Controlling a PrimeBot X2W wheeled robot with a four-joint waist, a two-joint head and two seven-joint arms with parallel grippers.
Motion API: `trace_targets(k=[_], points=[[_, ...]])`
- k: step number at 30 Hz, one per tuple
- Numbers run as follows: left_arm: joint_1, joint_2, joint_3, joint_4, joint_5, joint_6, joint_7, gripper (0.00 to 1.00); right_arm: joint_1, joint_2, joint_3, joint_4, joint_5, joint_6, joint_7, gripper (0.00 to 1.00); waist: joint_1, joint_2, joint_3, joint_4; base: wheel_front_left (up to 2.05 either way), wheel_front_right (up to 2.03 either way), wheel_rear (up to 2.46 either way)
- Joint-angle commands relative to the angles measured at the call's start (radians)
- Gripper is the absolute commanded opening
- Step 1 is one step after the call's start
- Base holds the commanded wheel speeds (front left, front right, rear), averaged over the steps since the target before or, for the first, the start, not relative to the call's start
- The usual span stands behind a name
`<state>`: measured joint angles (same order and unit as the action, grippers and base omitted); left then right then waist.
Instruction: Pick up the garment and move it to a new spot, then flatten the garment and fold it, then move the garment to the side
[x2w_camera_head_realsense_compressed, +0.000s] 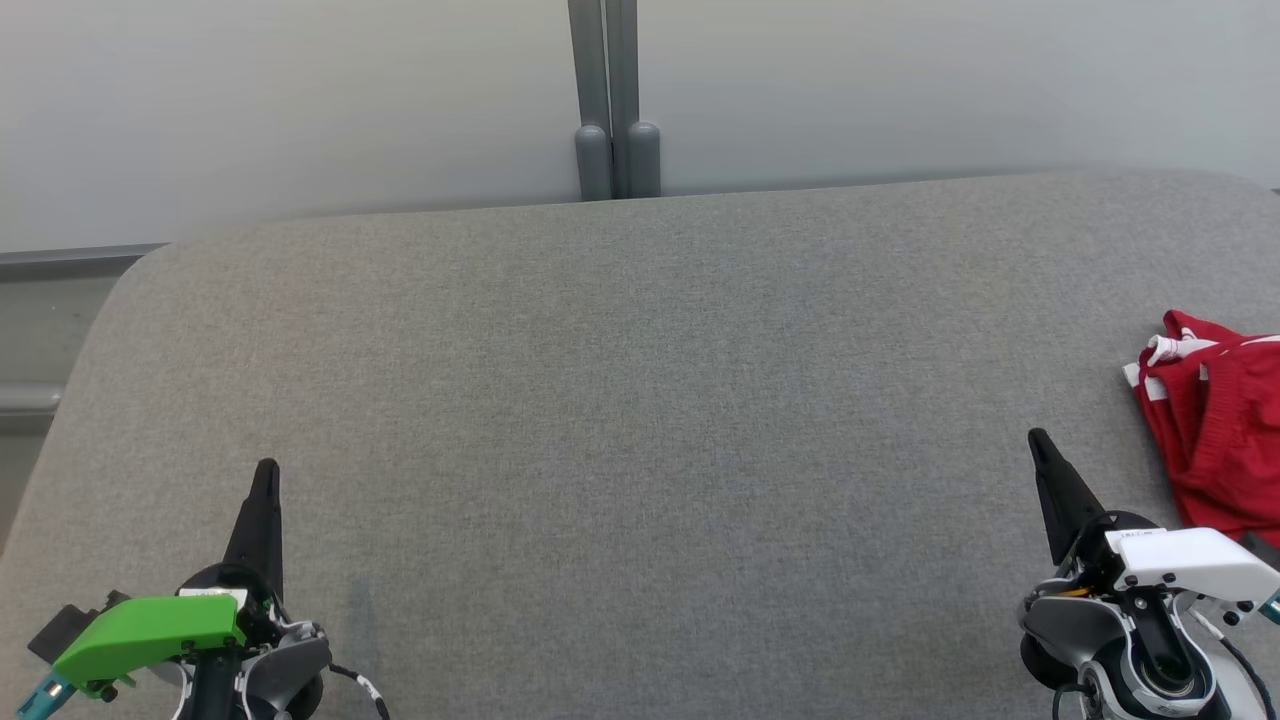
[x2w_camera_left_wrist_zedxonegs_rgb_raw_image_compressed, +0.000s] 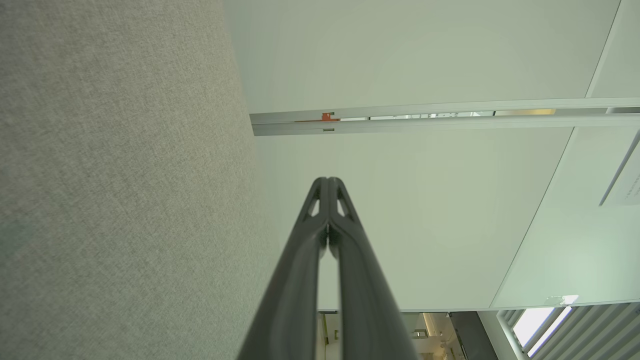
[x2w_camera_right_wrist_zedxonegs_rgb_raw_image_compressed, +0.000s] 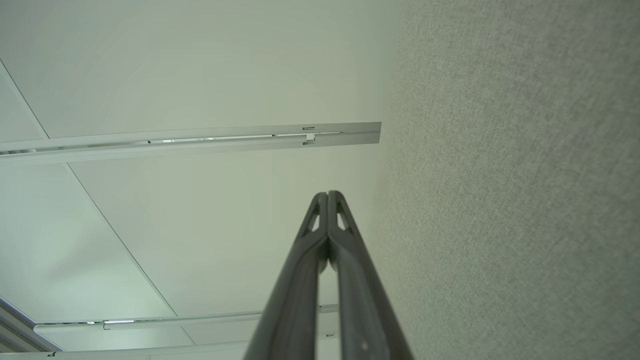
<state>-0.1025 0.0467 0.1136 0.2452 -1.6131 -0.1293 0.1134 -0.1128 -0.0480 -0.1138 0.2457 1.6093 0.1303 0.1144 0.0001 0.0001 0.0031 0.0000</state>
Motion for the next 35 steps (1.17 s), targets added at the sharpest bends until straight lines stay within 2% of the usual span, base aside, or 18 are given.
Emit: trace_targets(k=[1, 35], points=[[-0.011, 0.007, 0.003, -0.002, 0.000, -0.004, 0.004, 0.00, 0.010, -0.004, -0.001, -0.006, 0.007, 0.001, 0.003, 0.00, -0.0001, -0.0001, 0.000, 0.000, 0.00, 0.00, 0.00], [-0.011, 0.007, 0.003, -0.002, 0.000, -0.004, 0.004, 0.00, 0.010, -0.004, -0.001, -0.006, 0.007, 0.001, 0.003, 0.00, -0.0001, -0.0001, 0.000, 0.000, 0.00, 0.00, 0.00]])
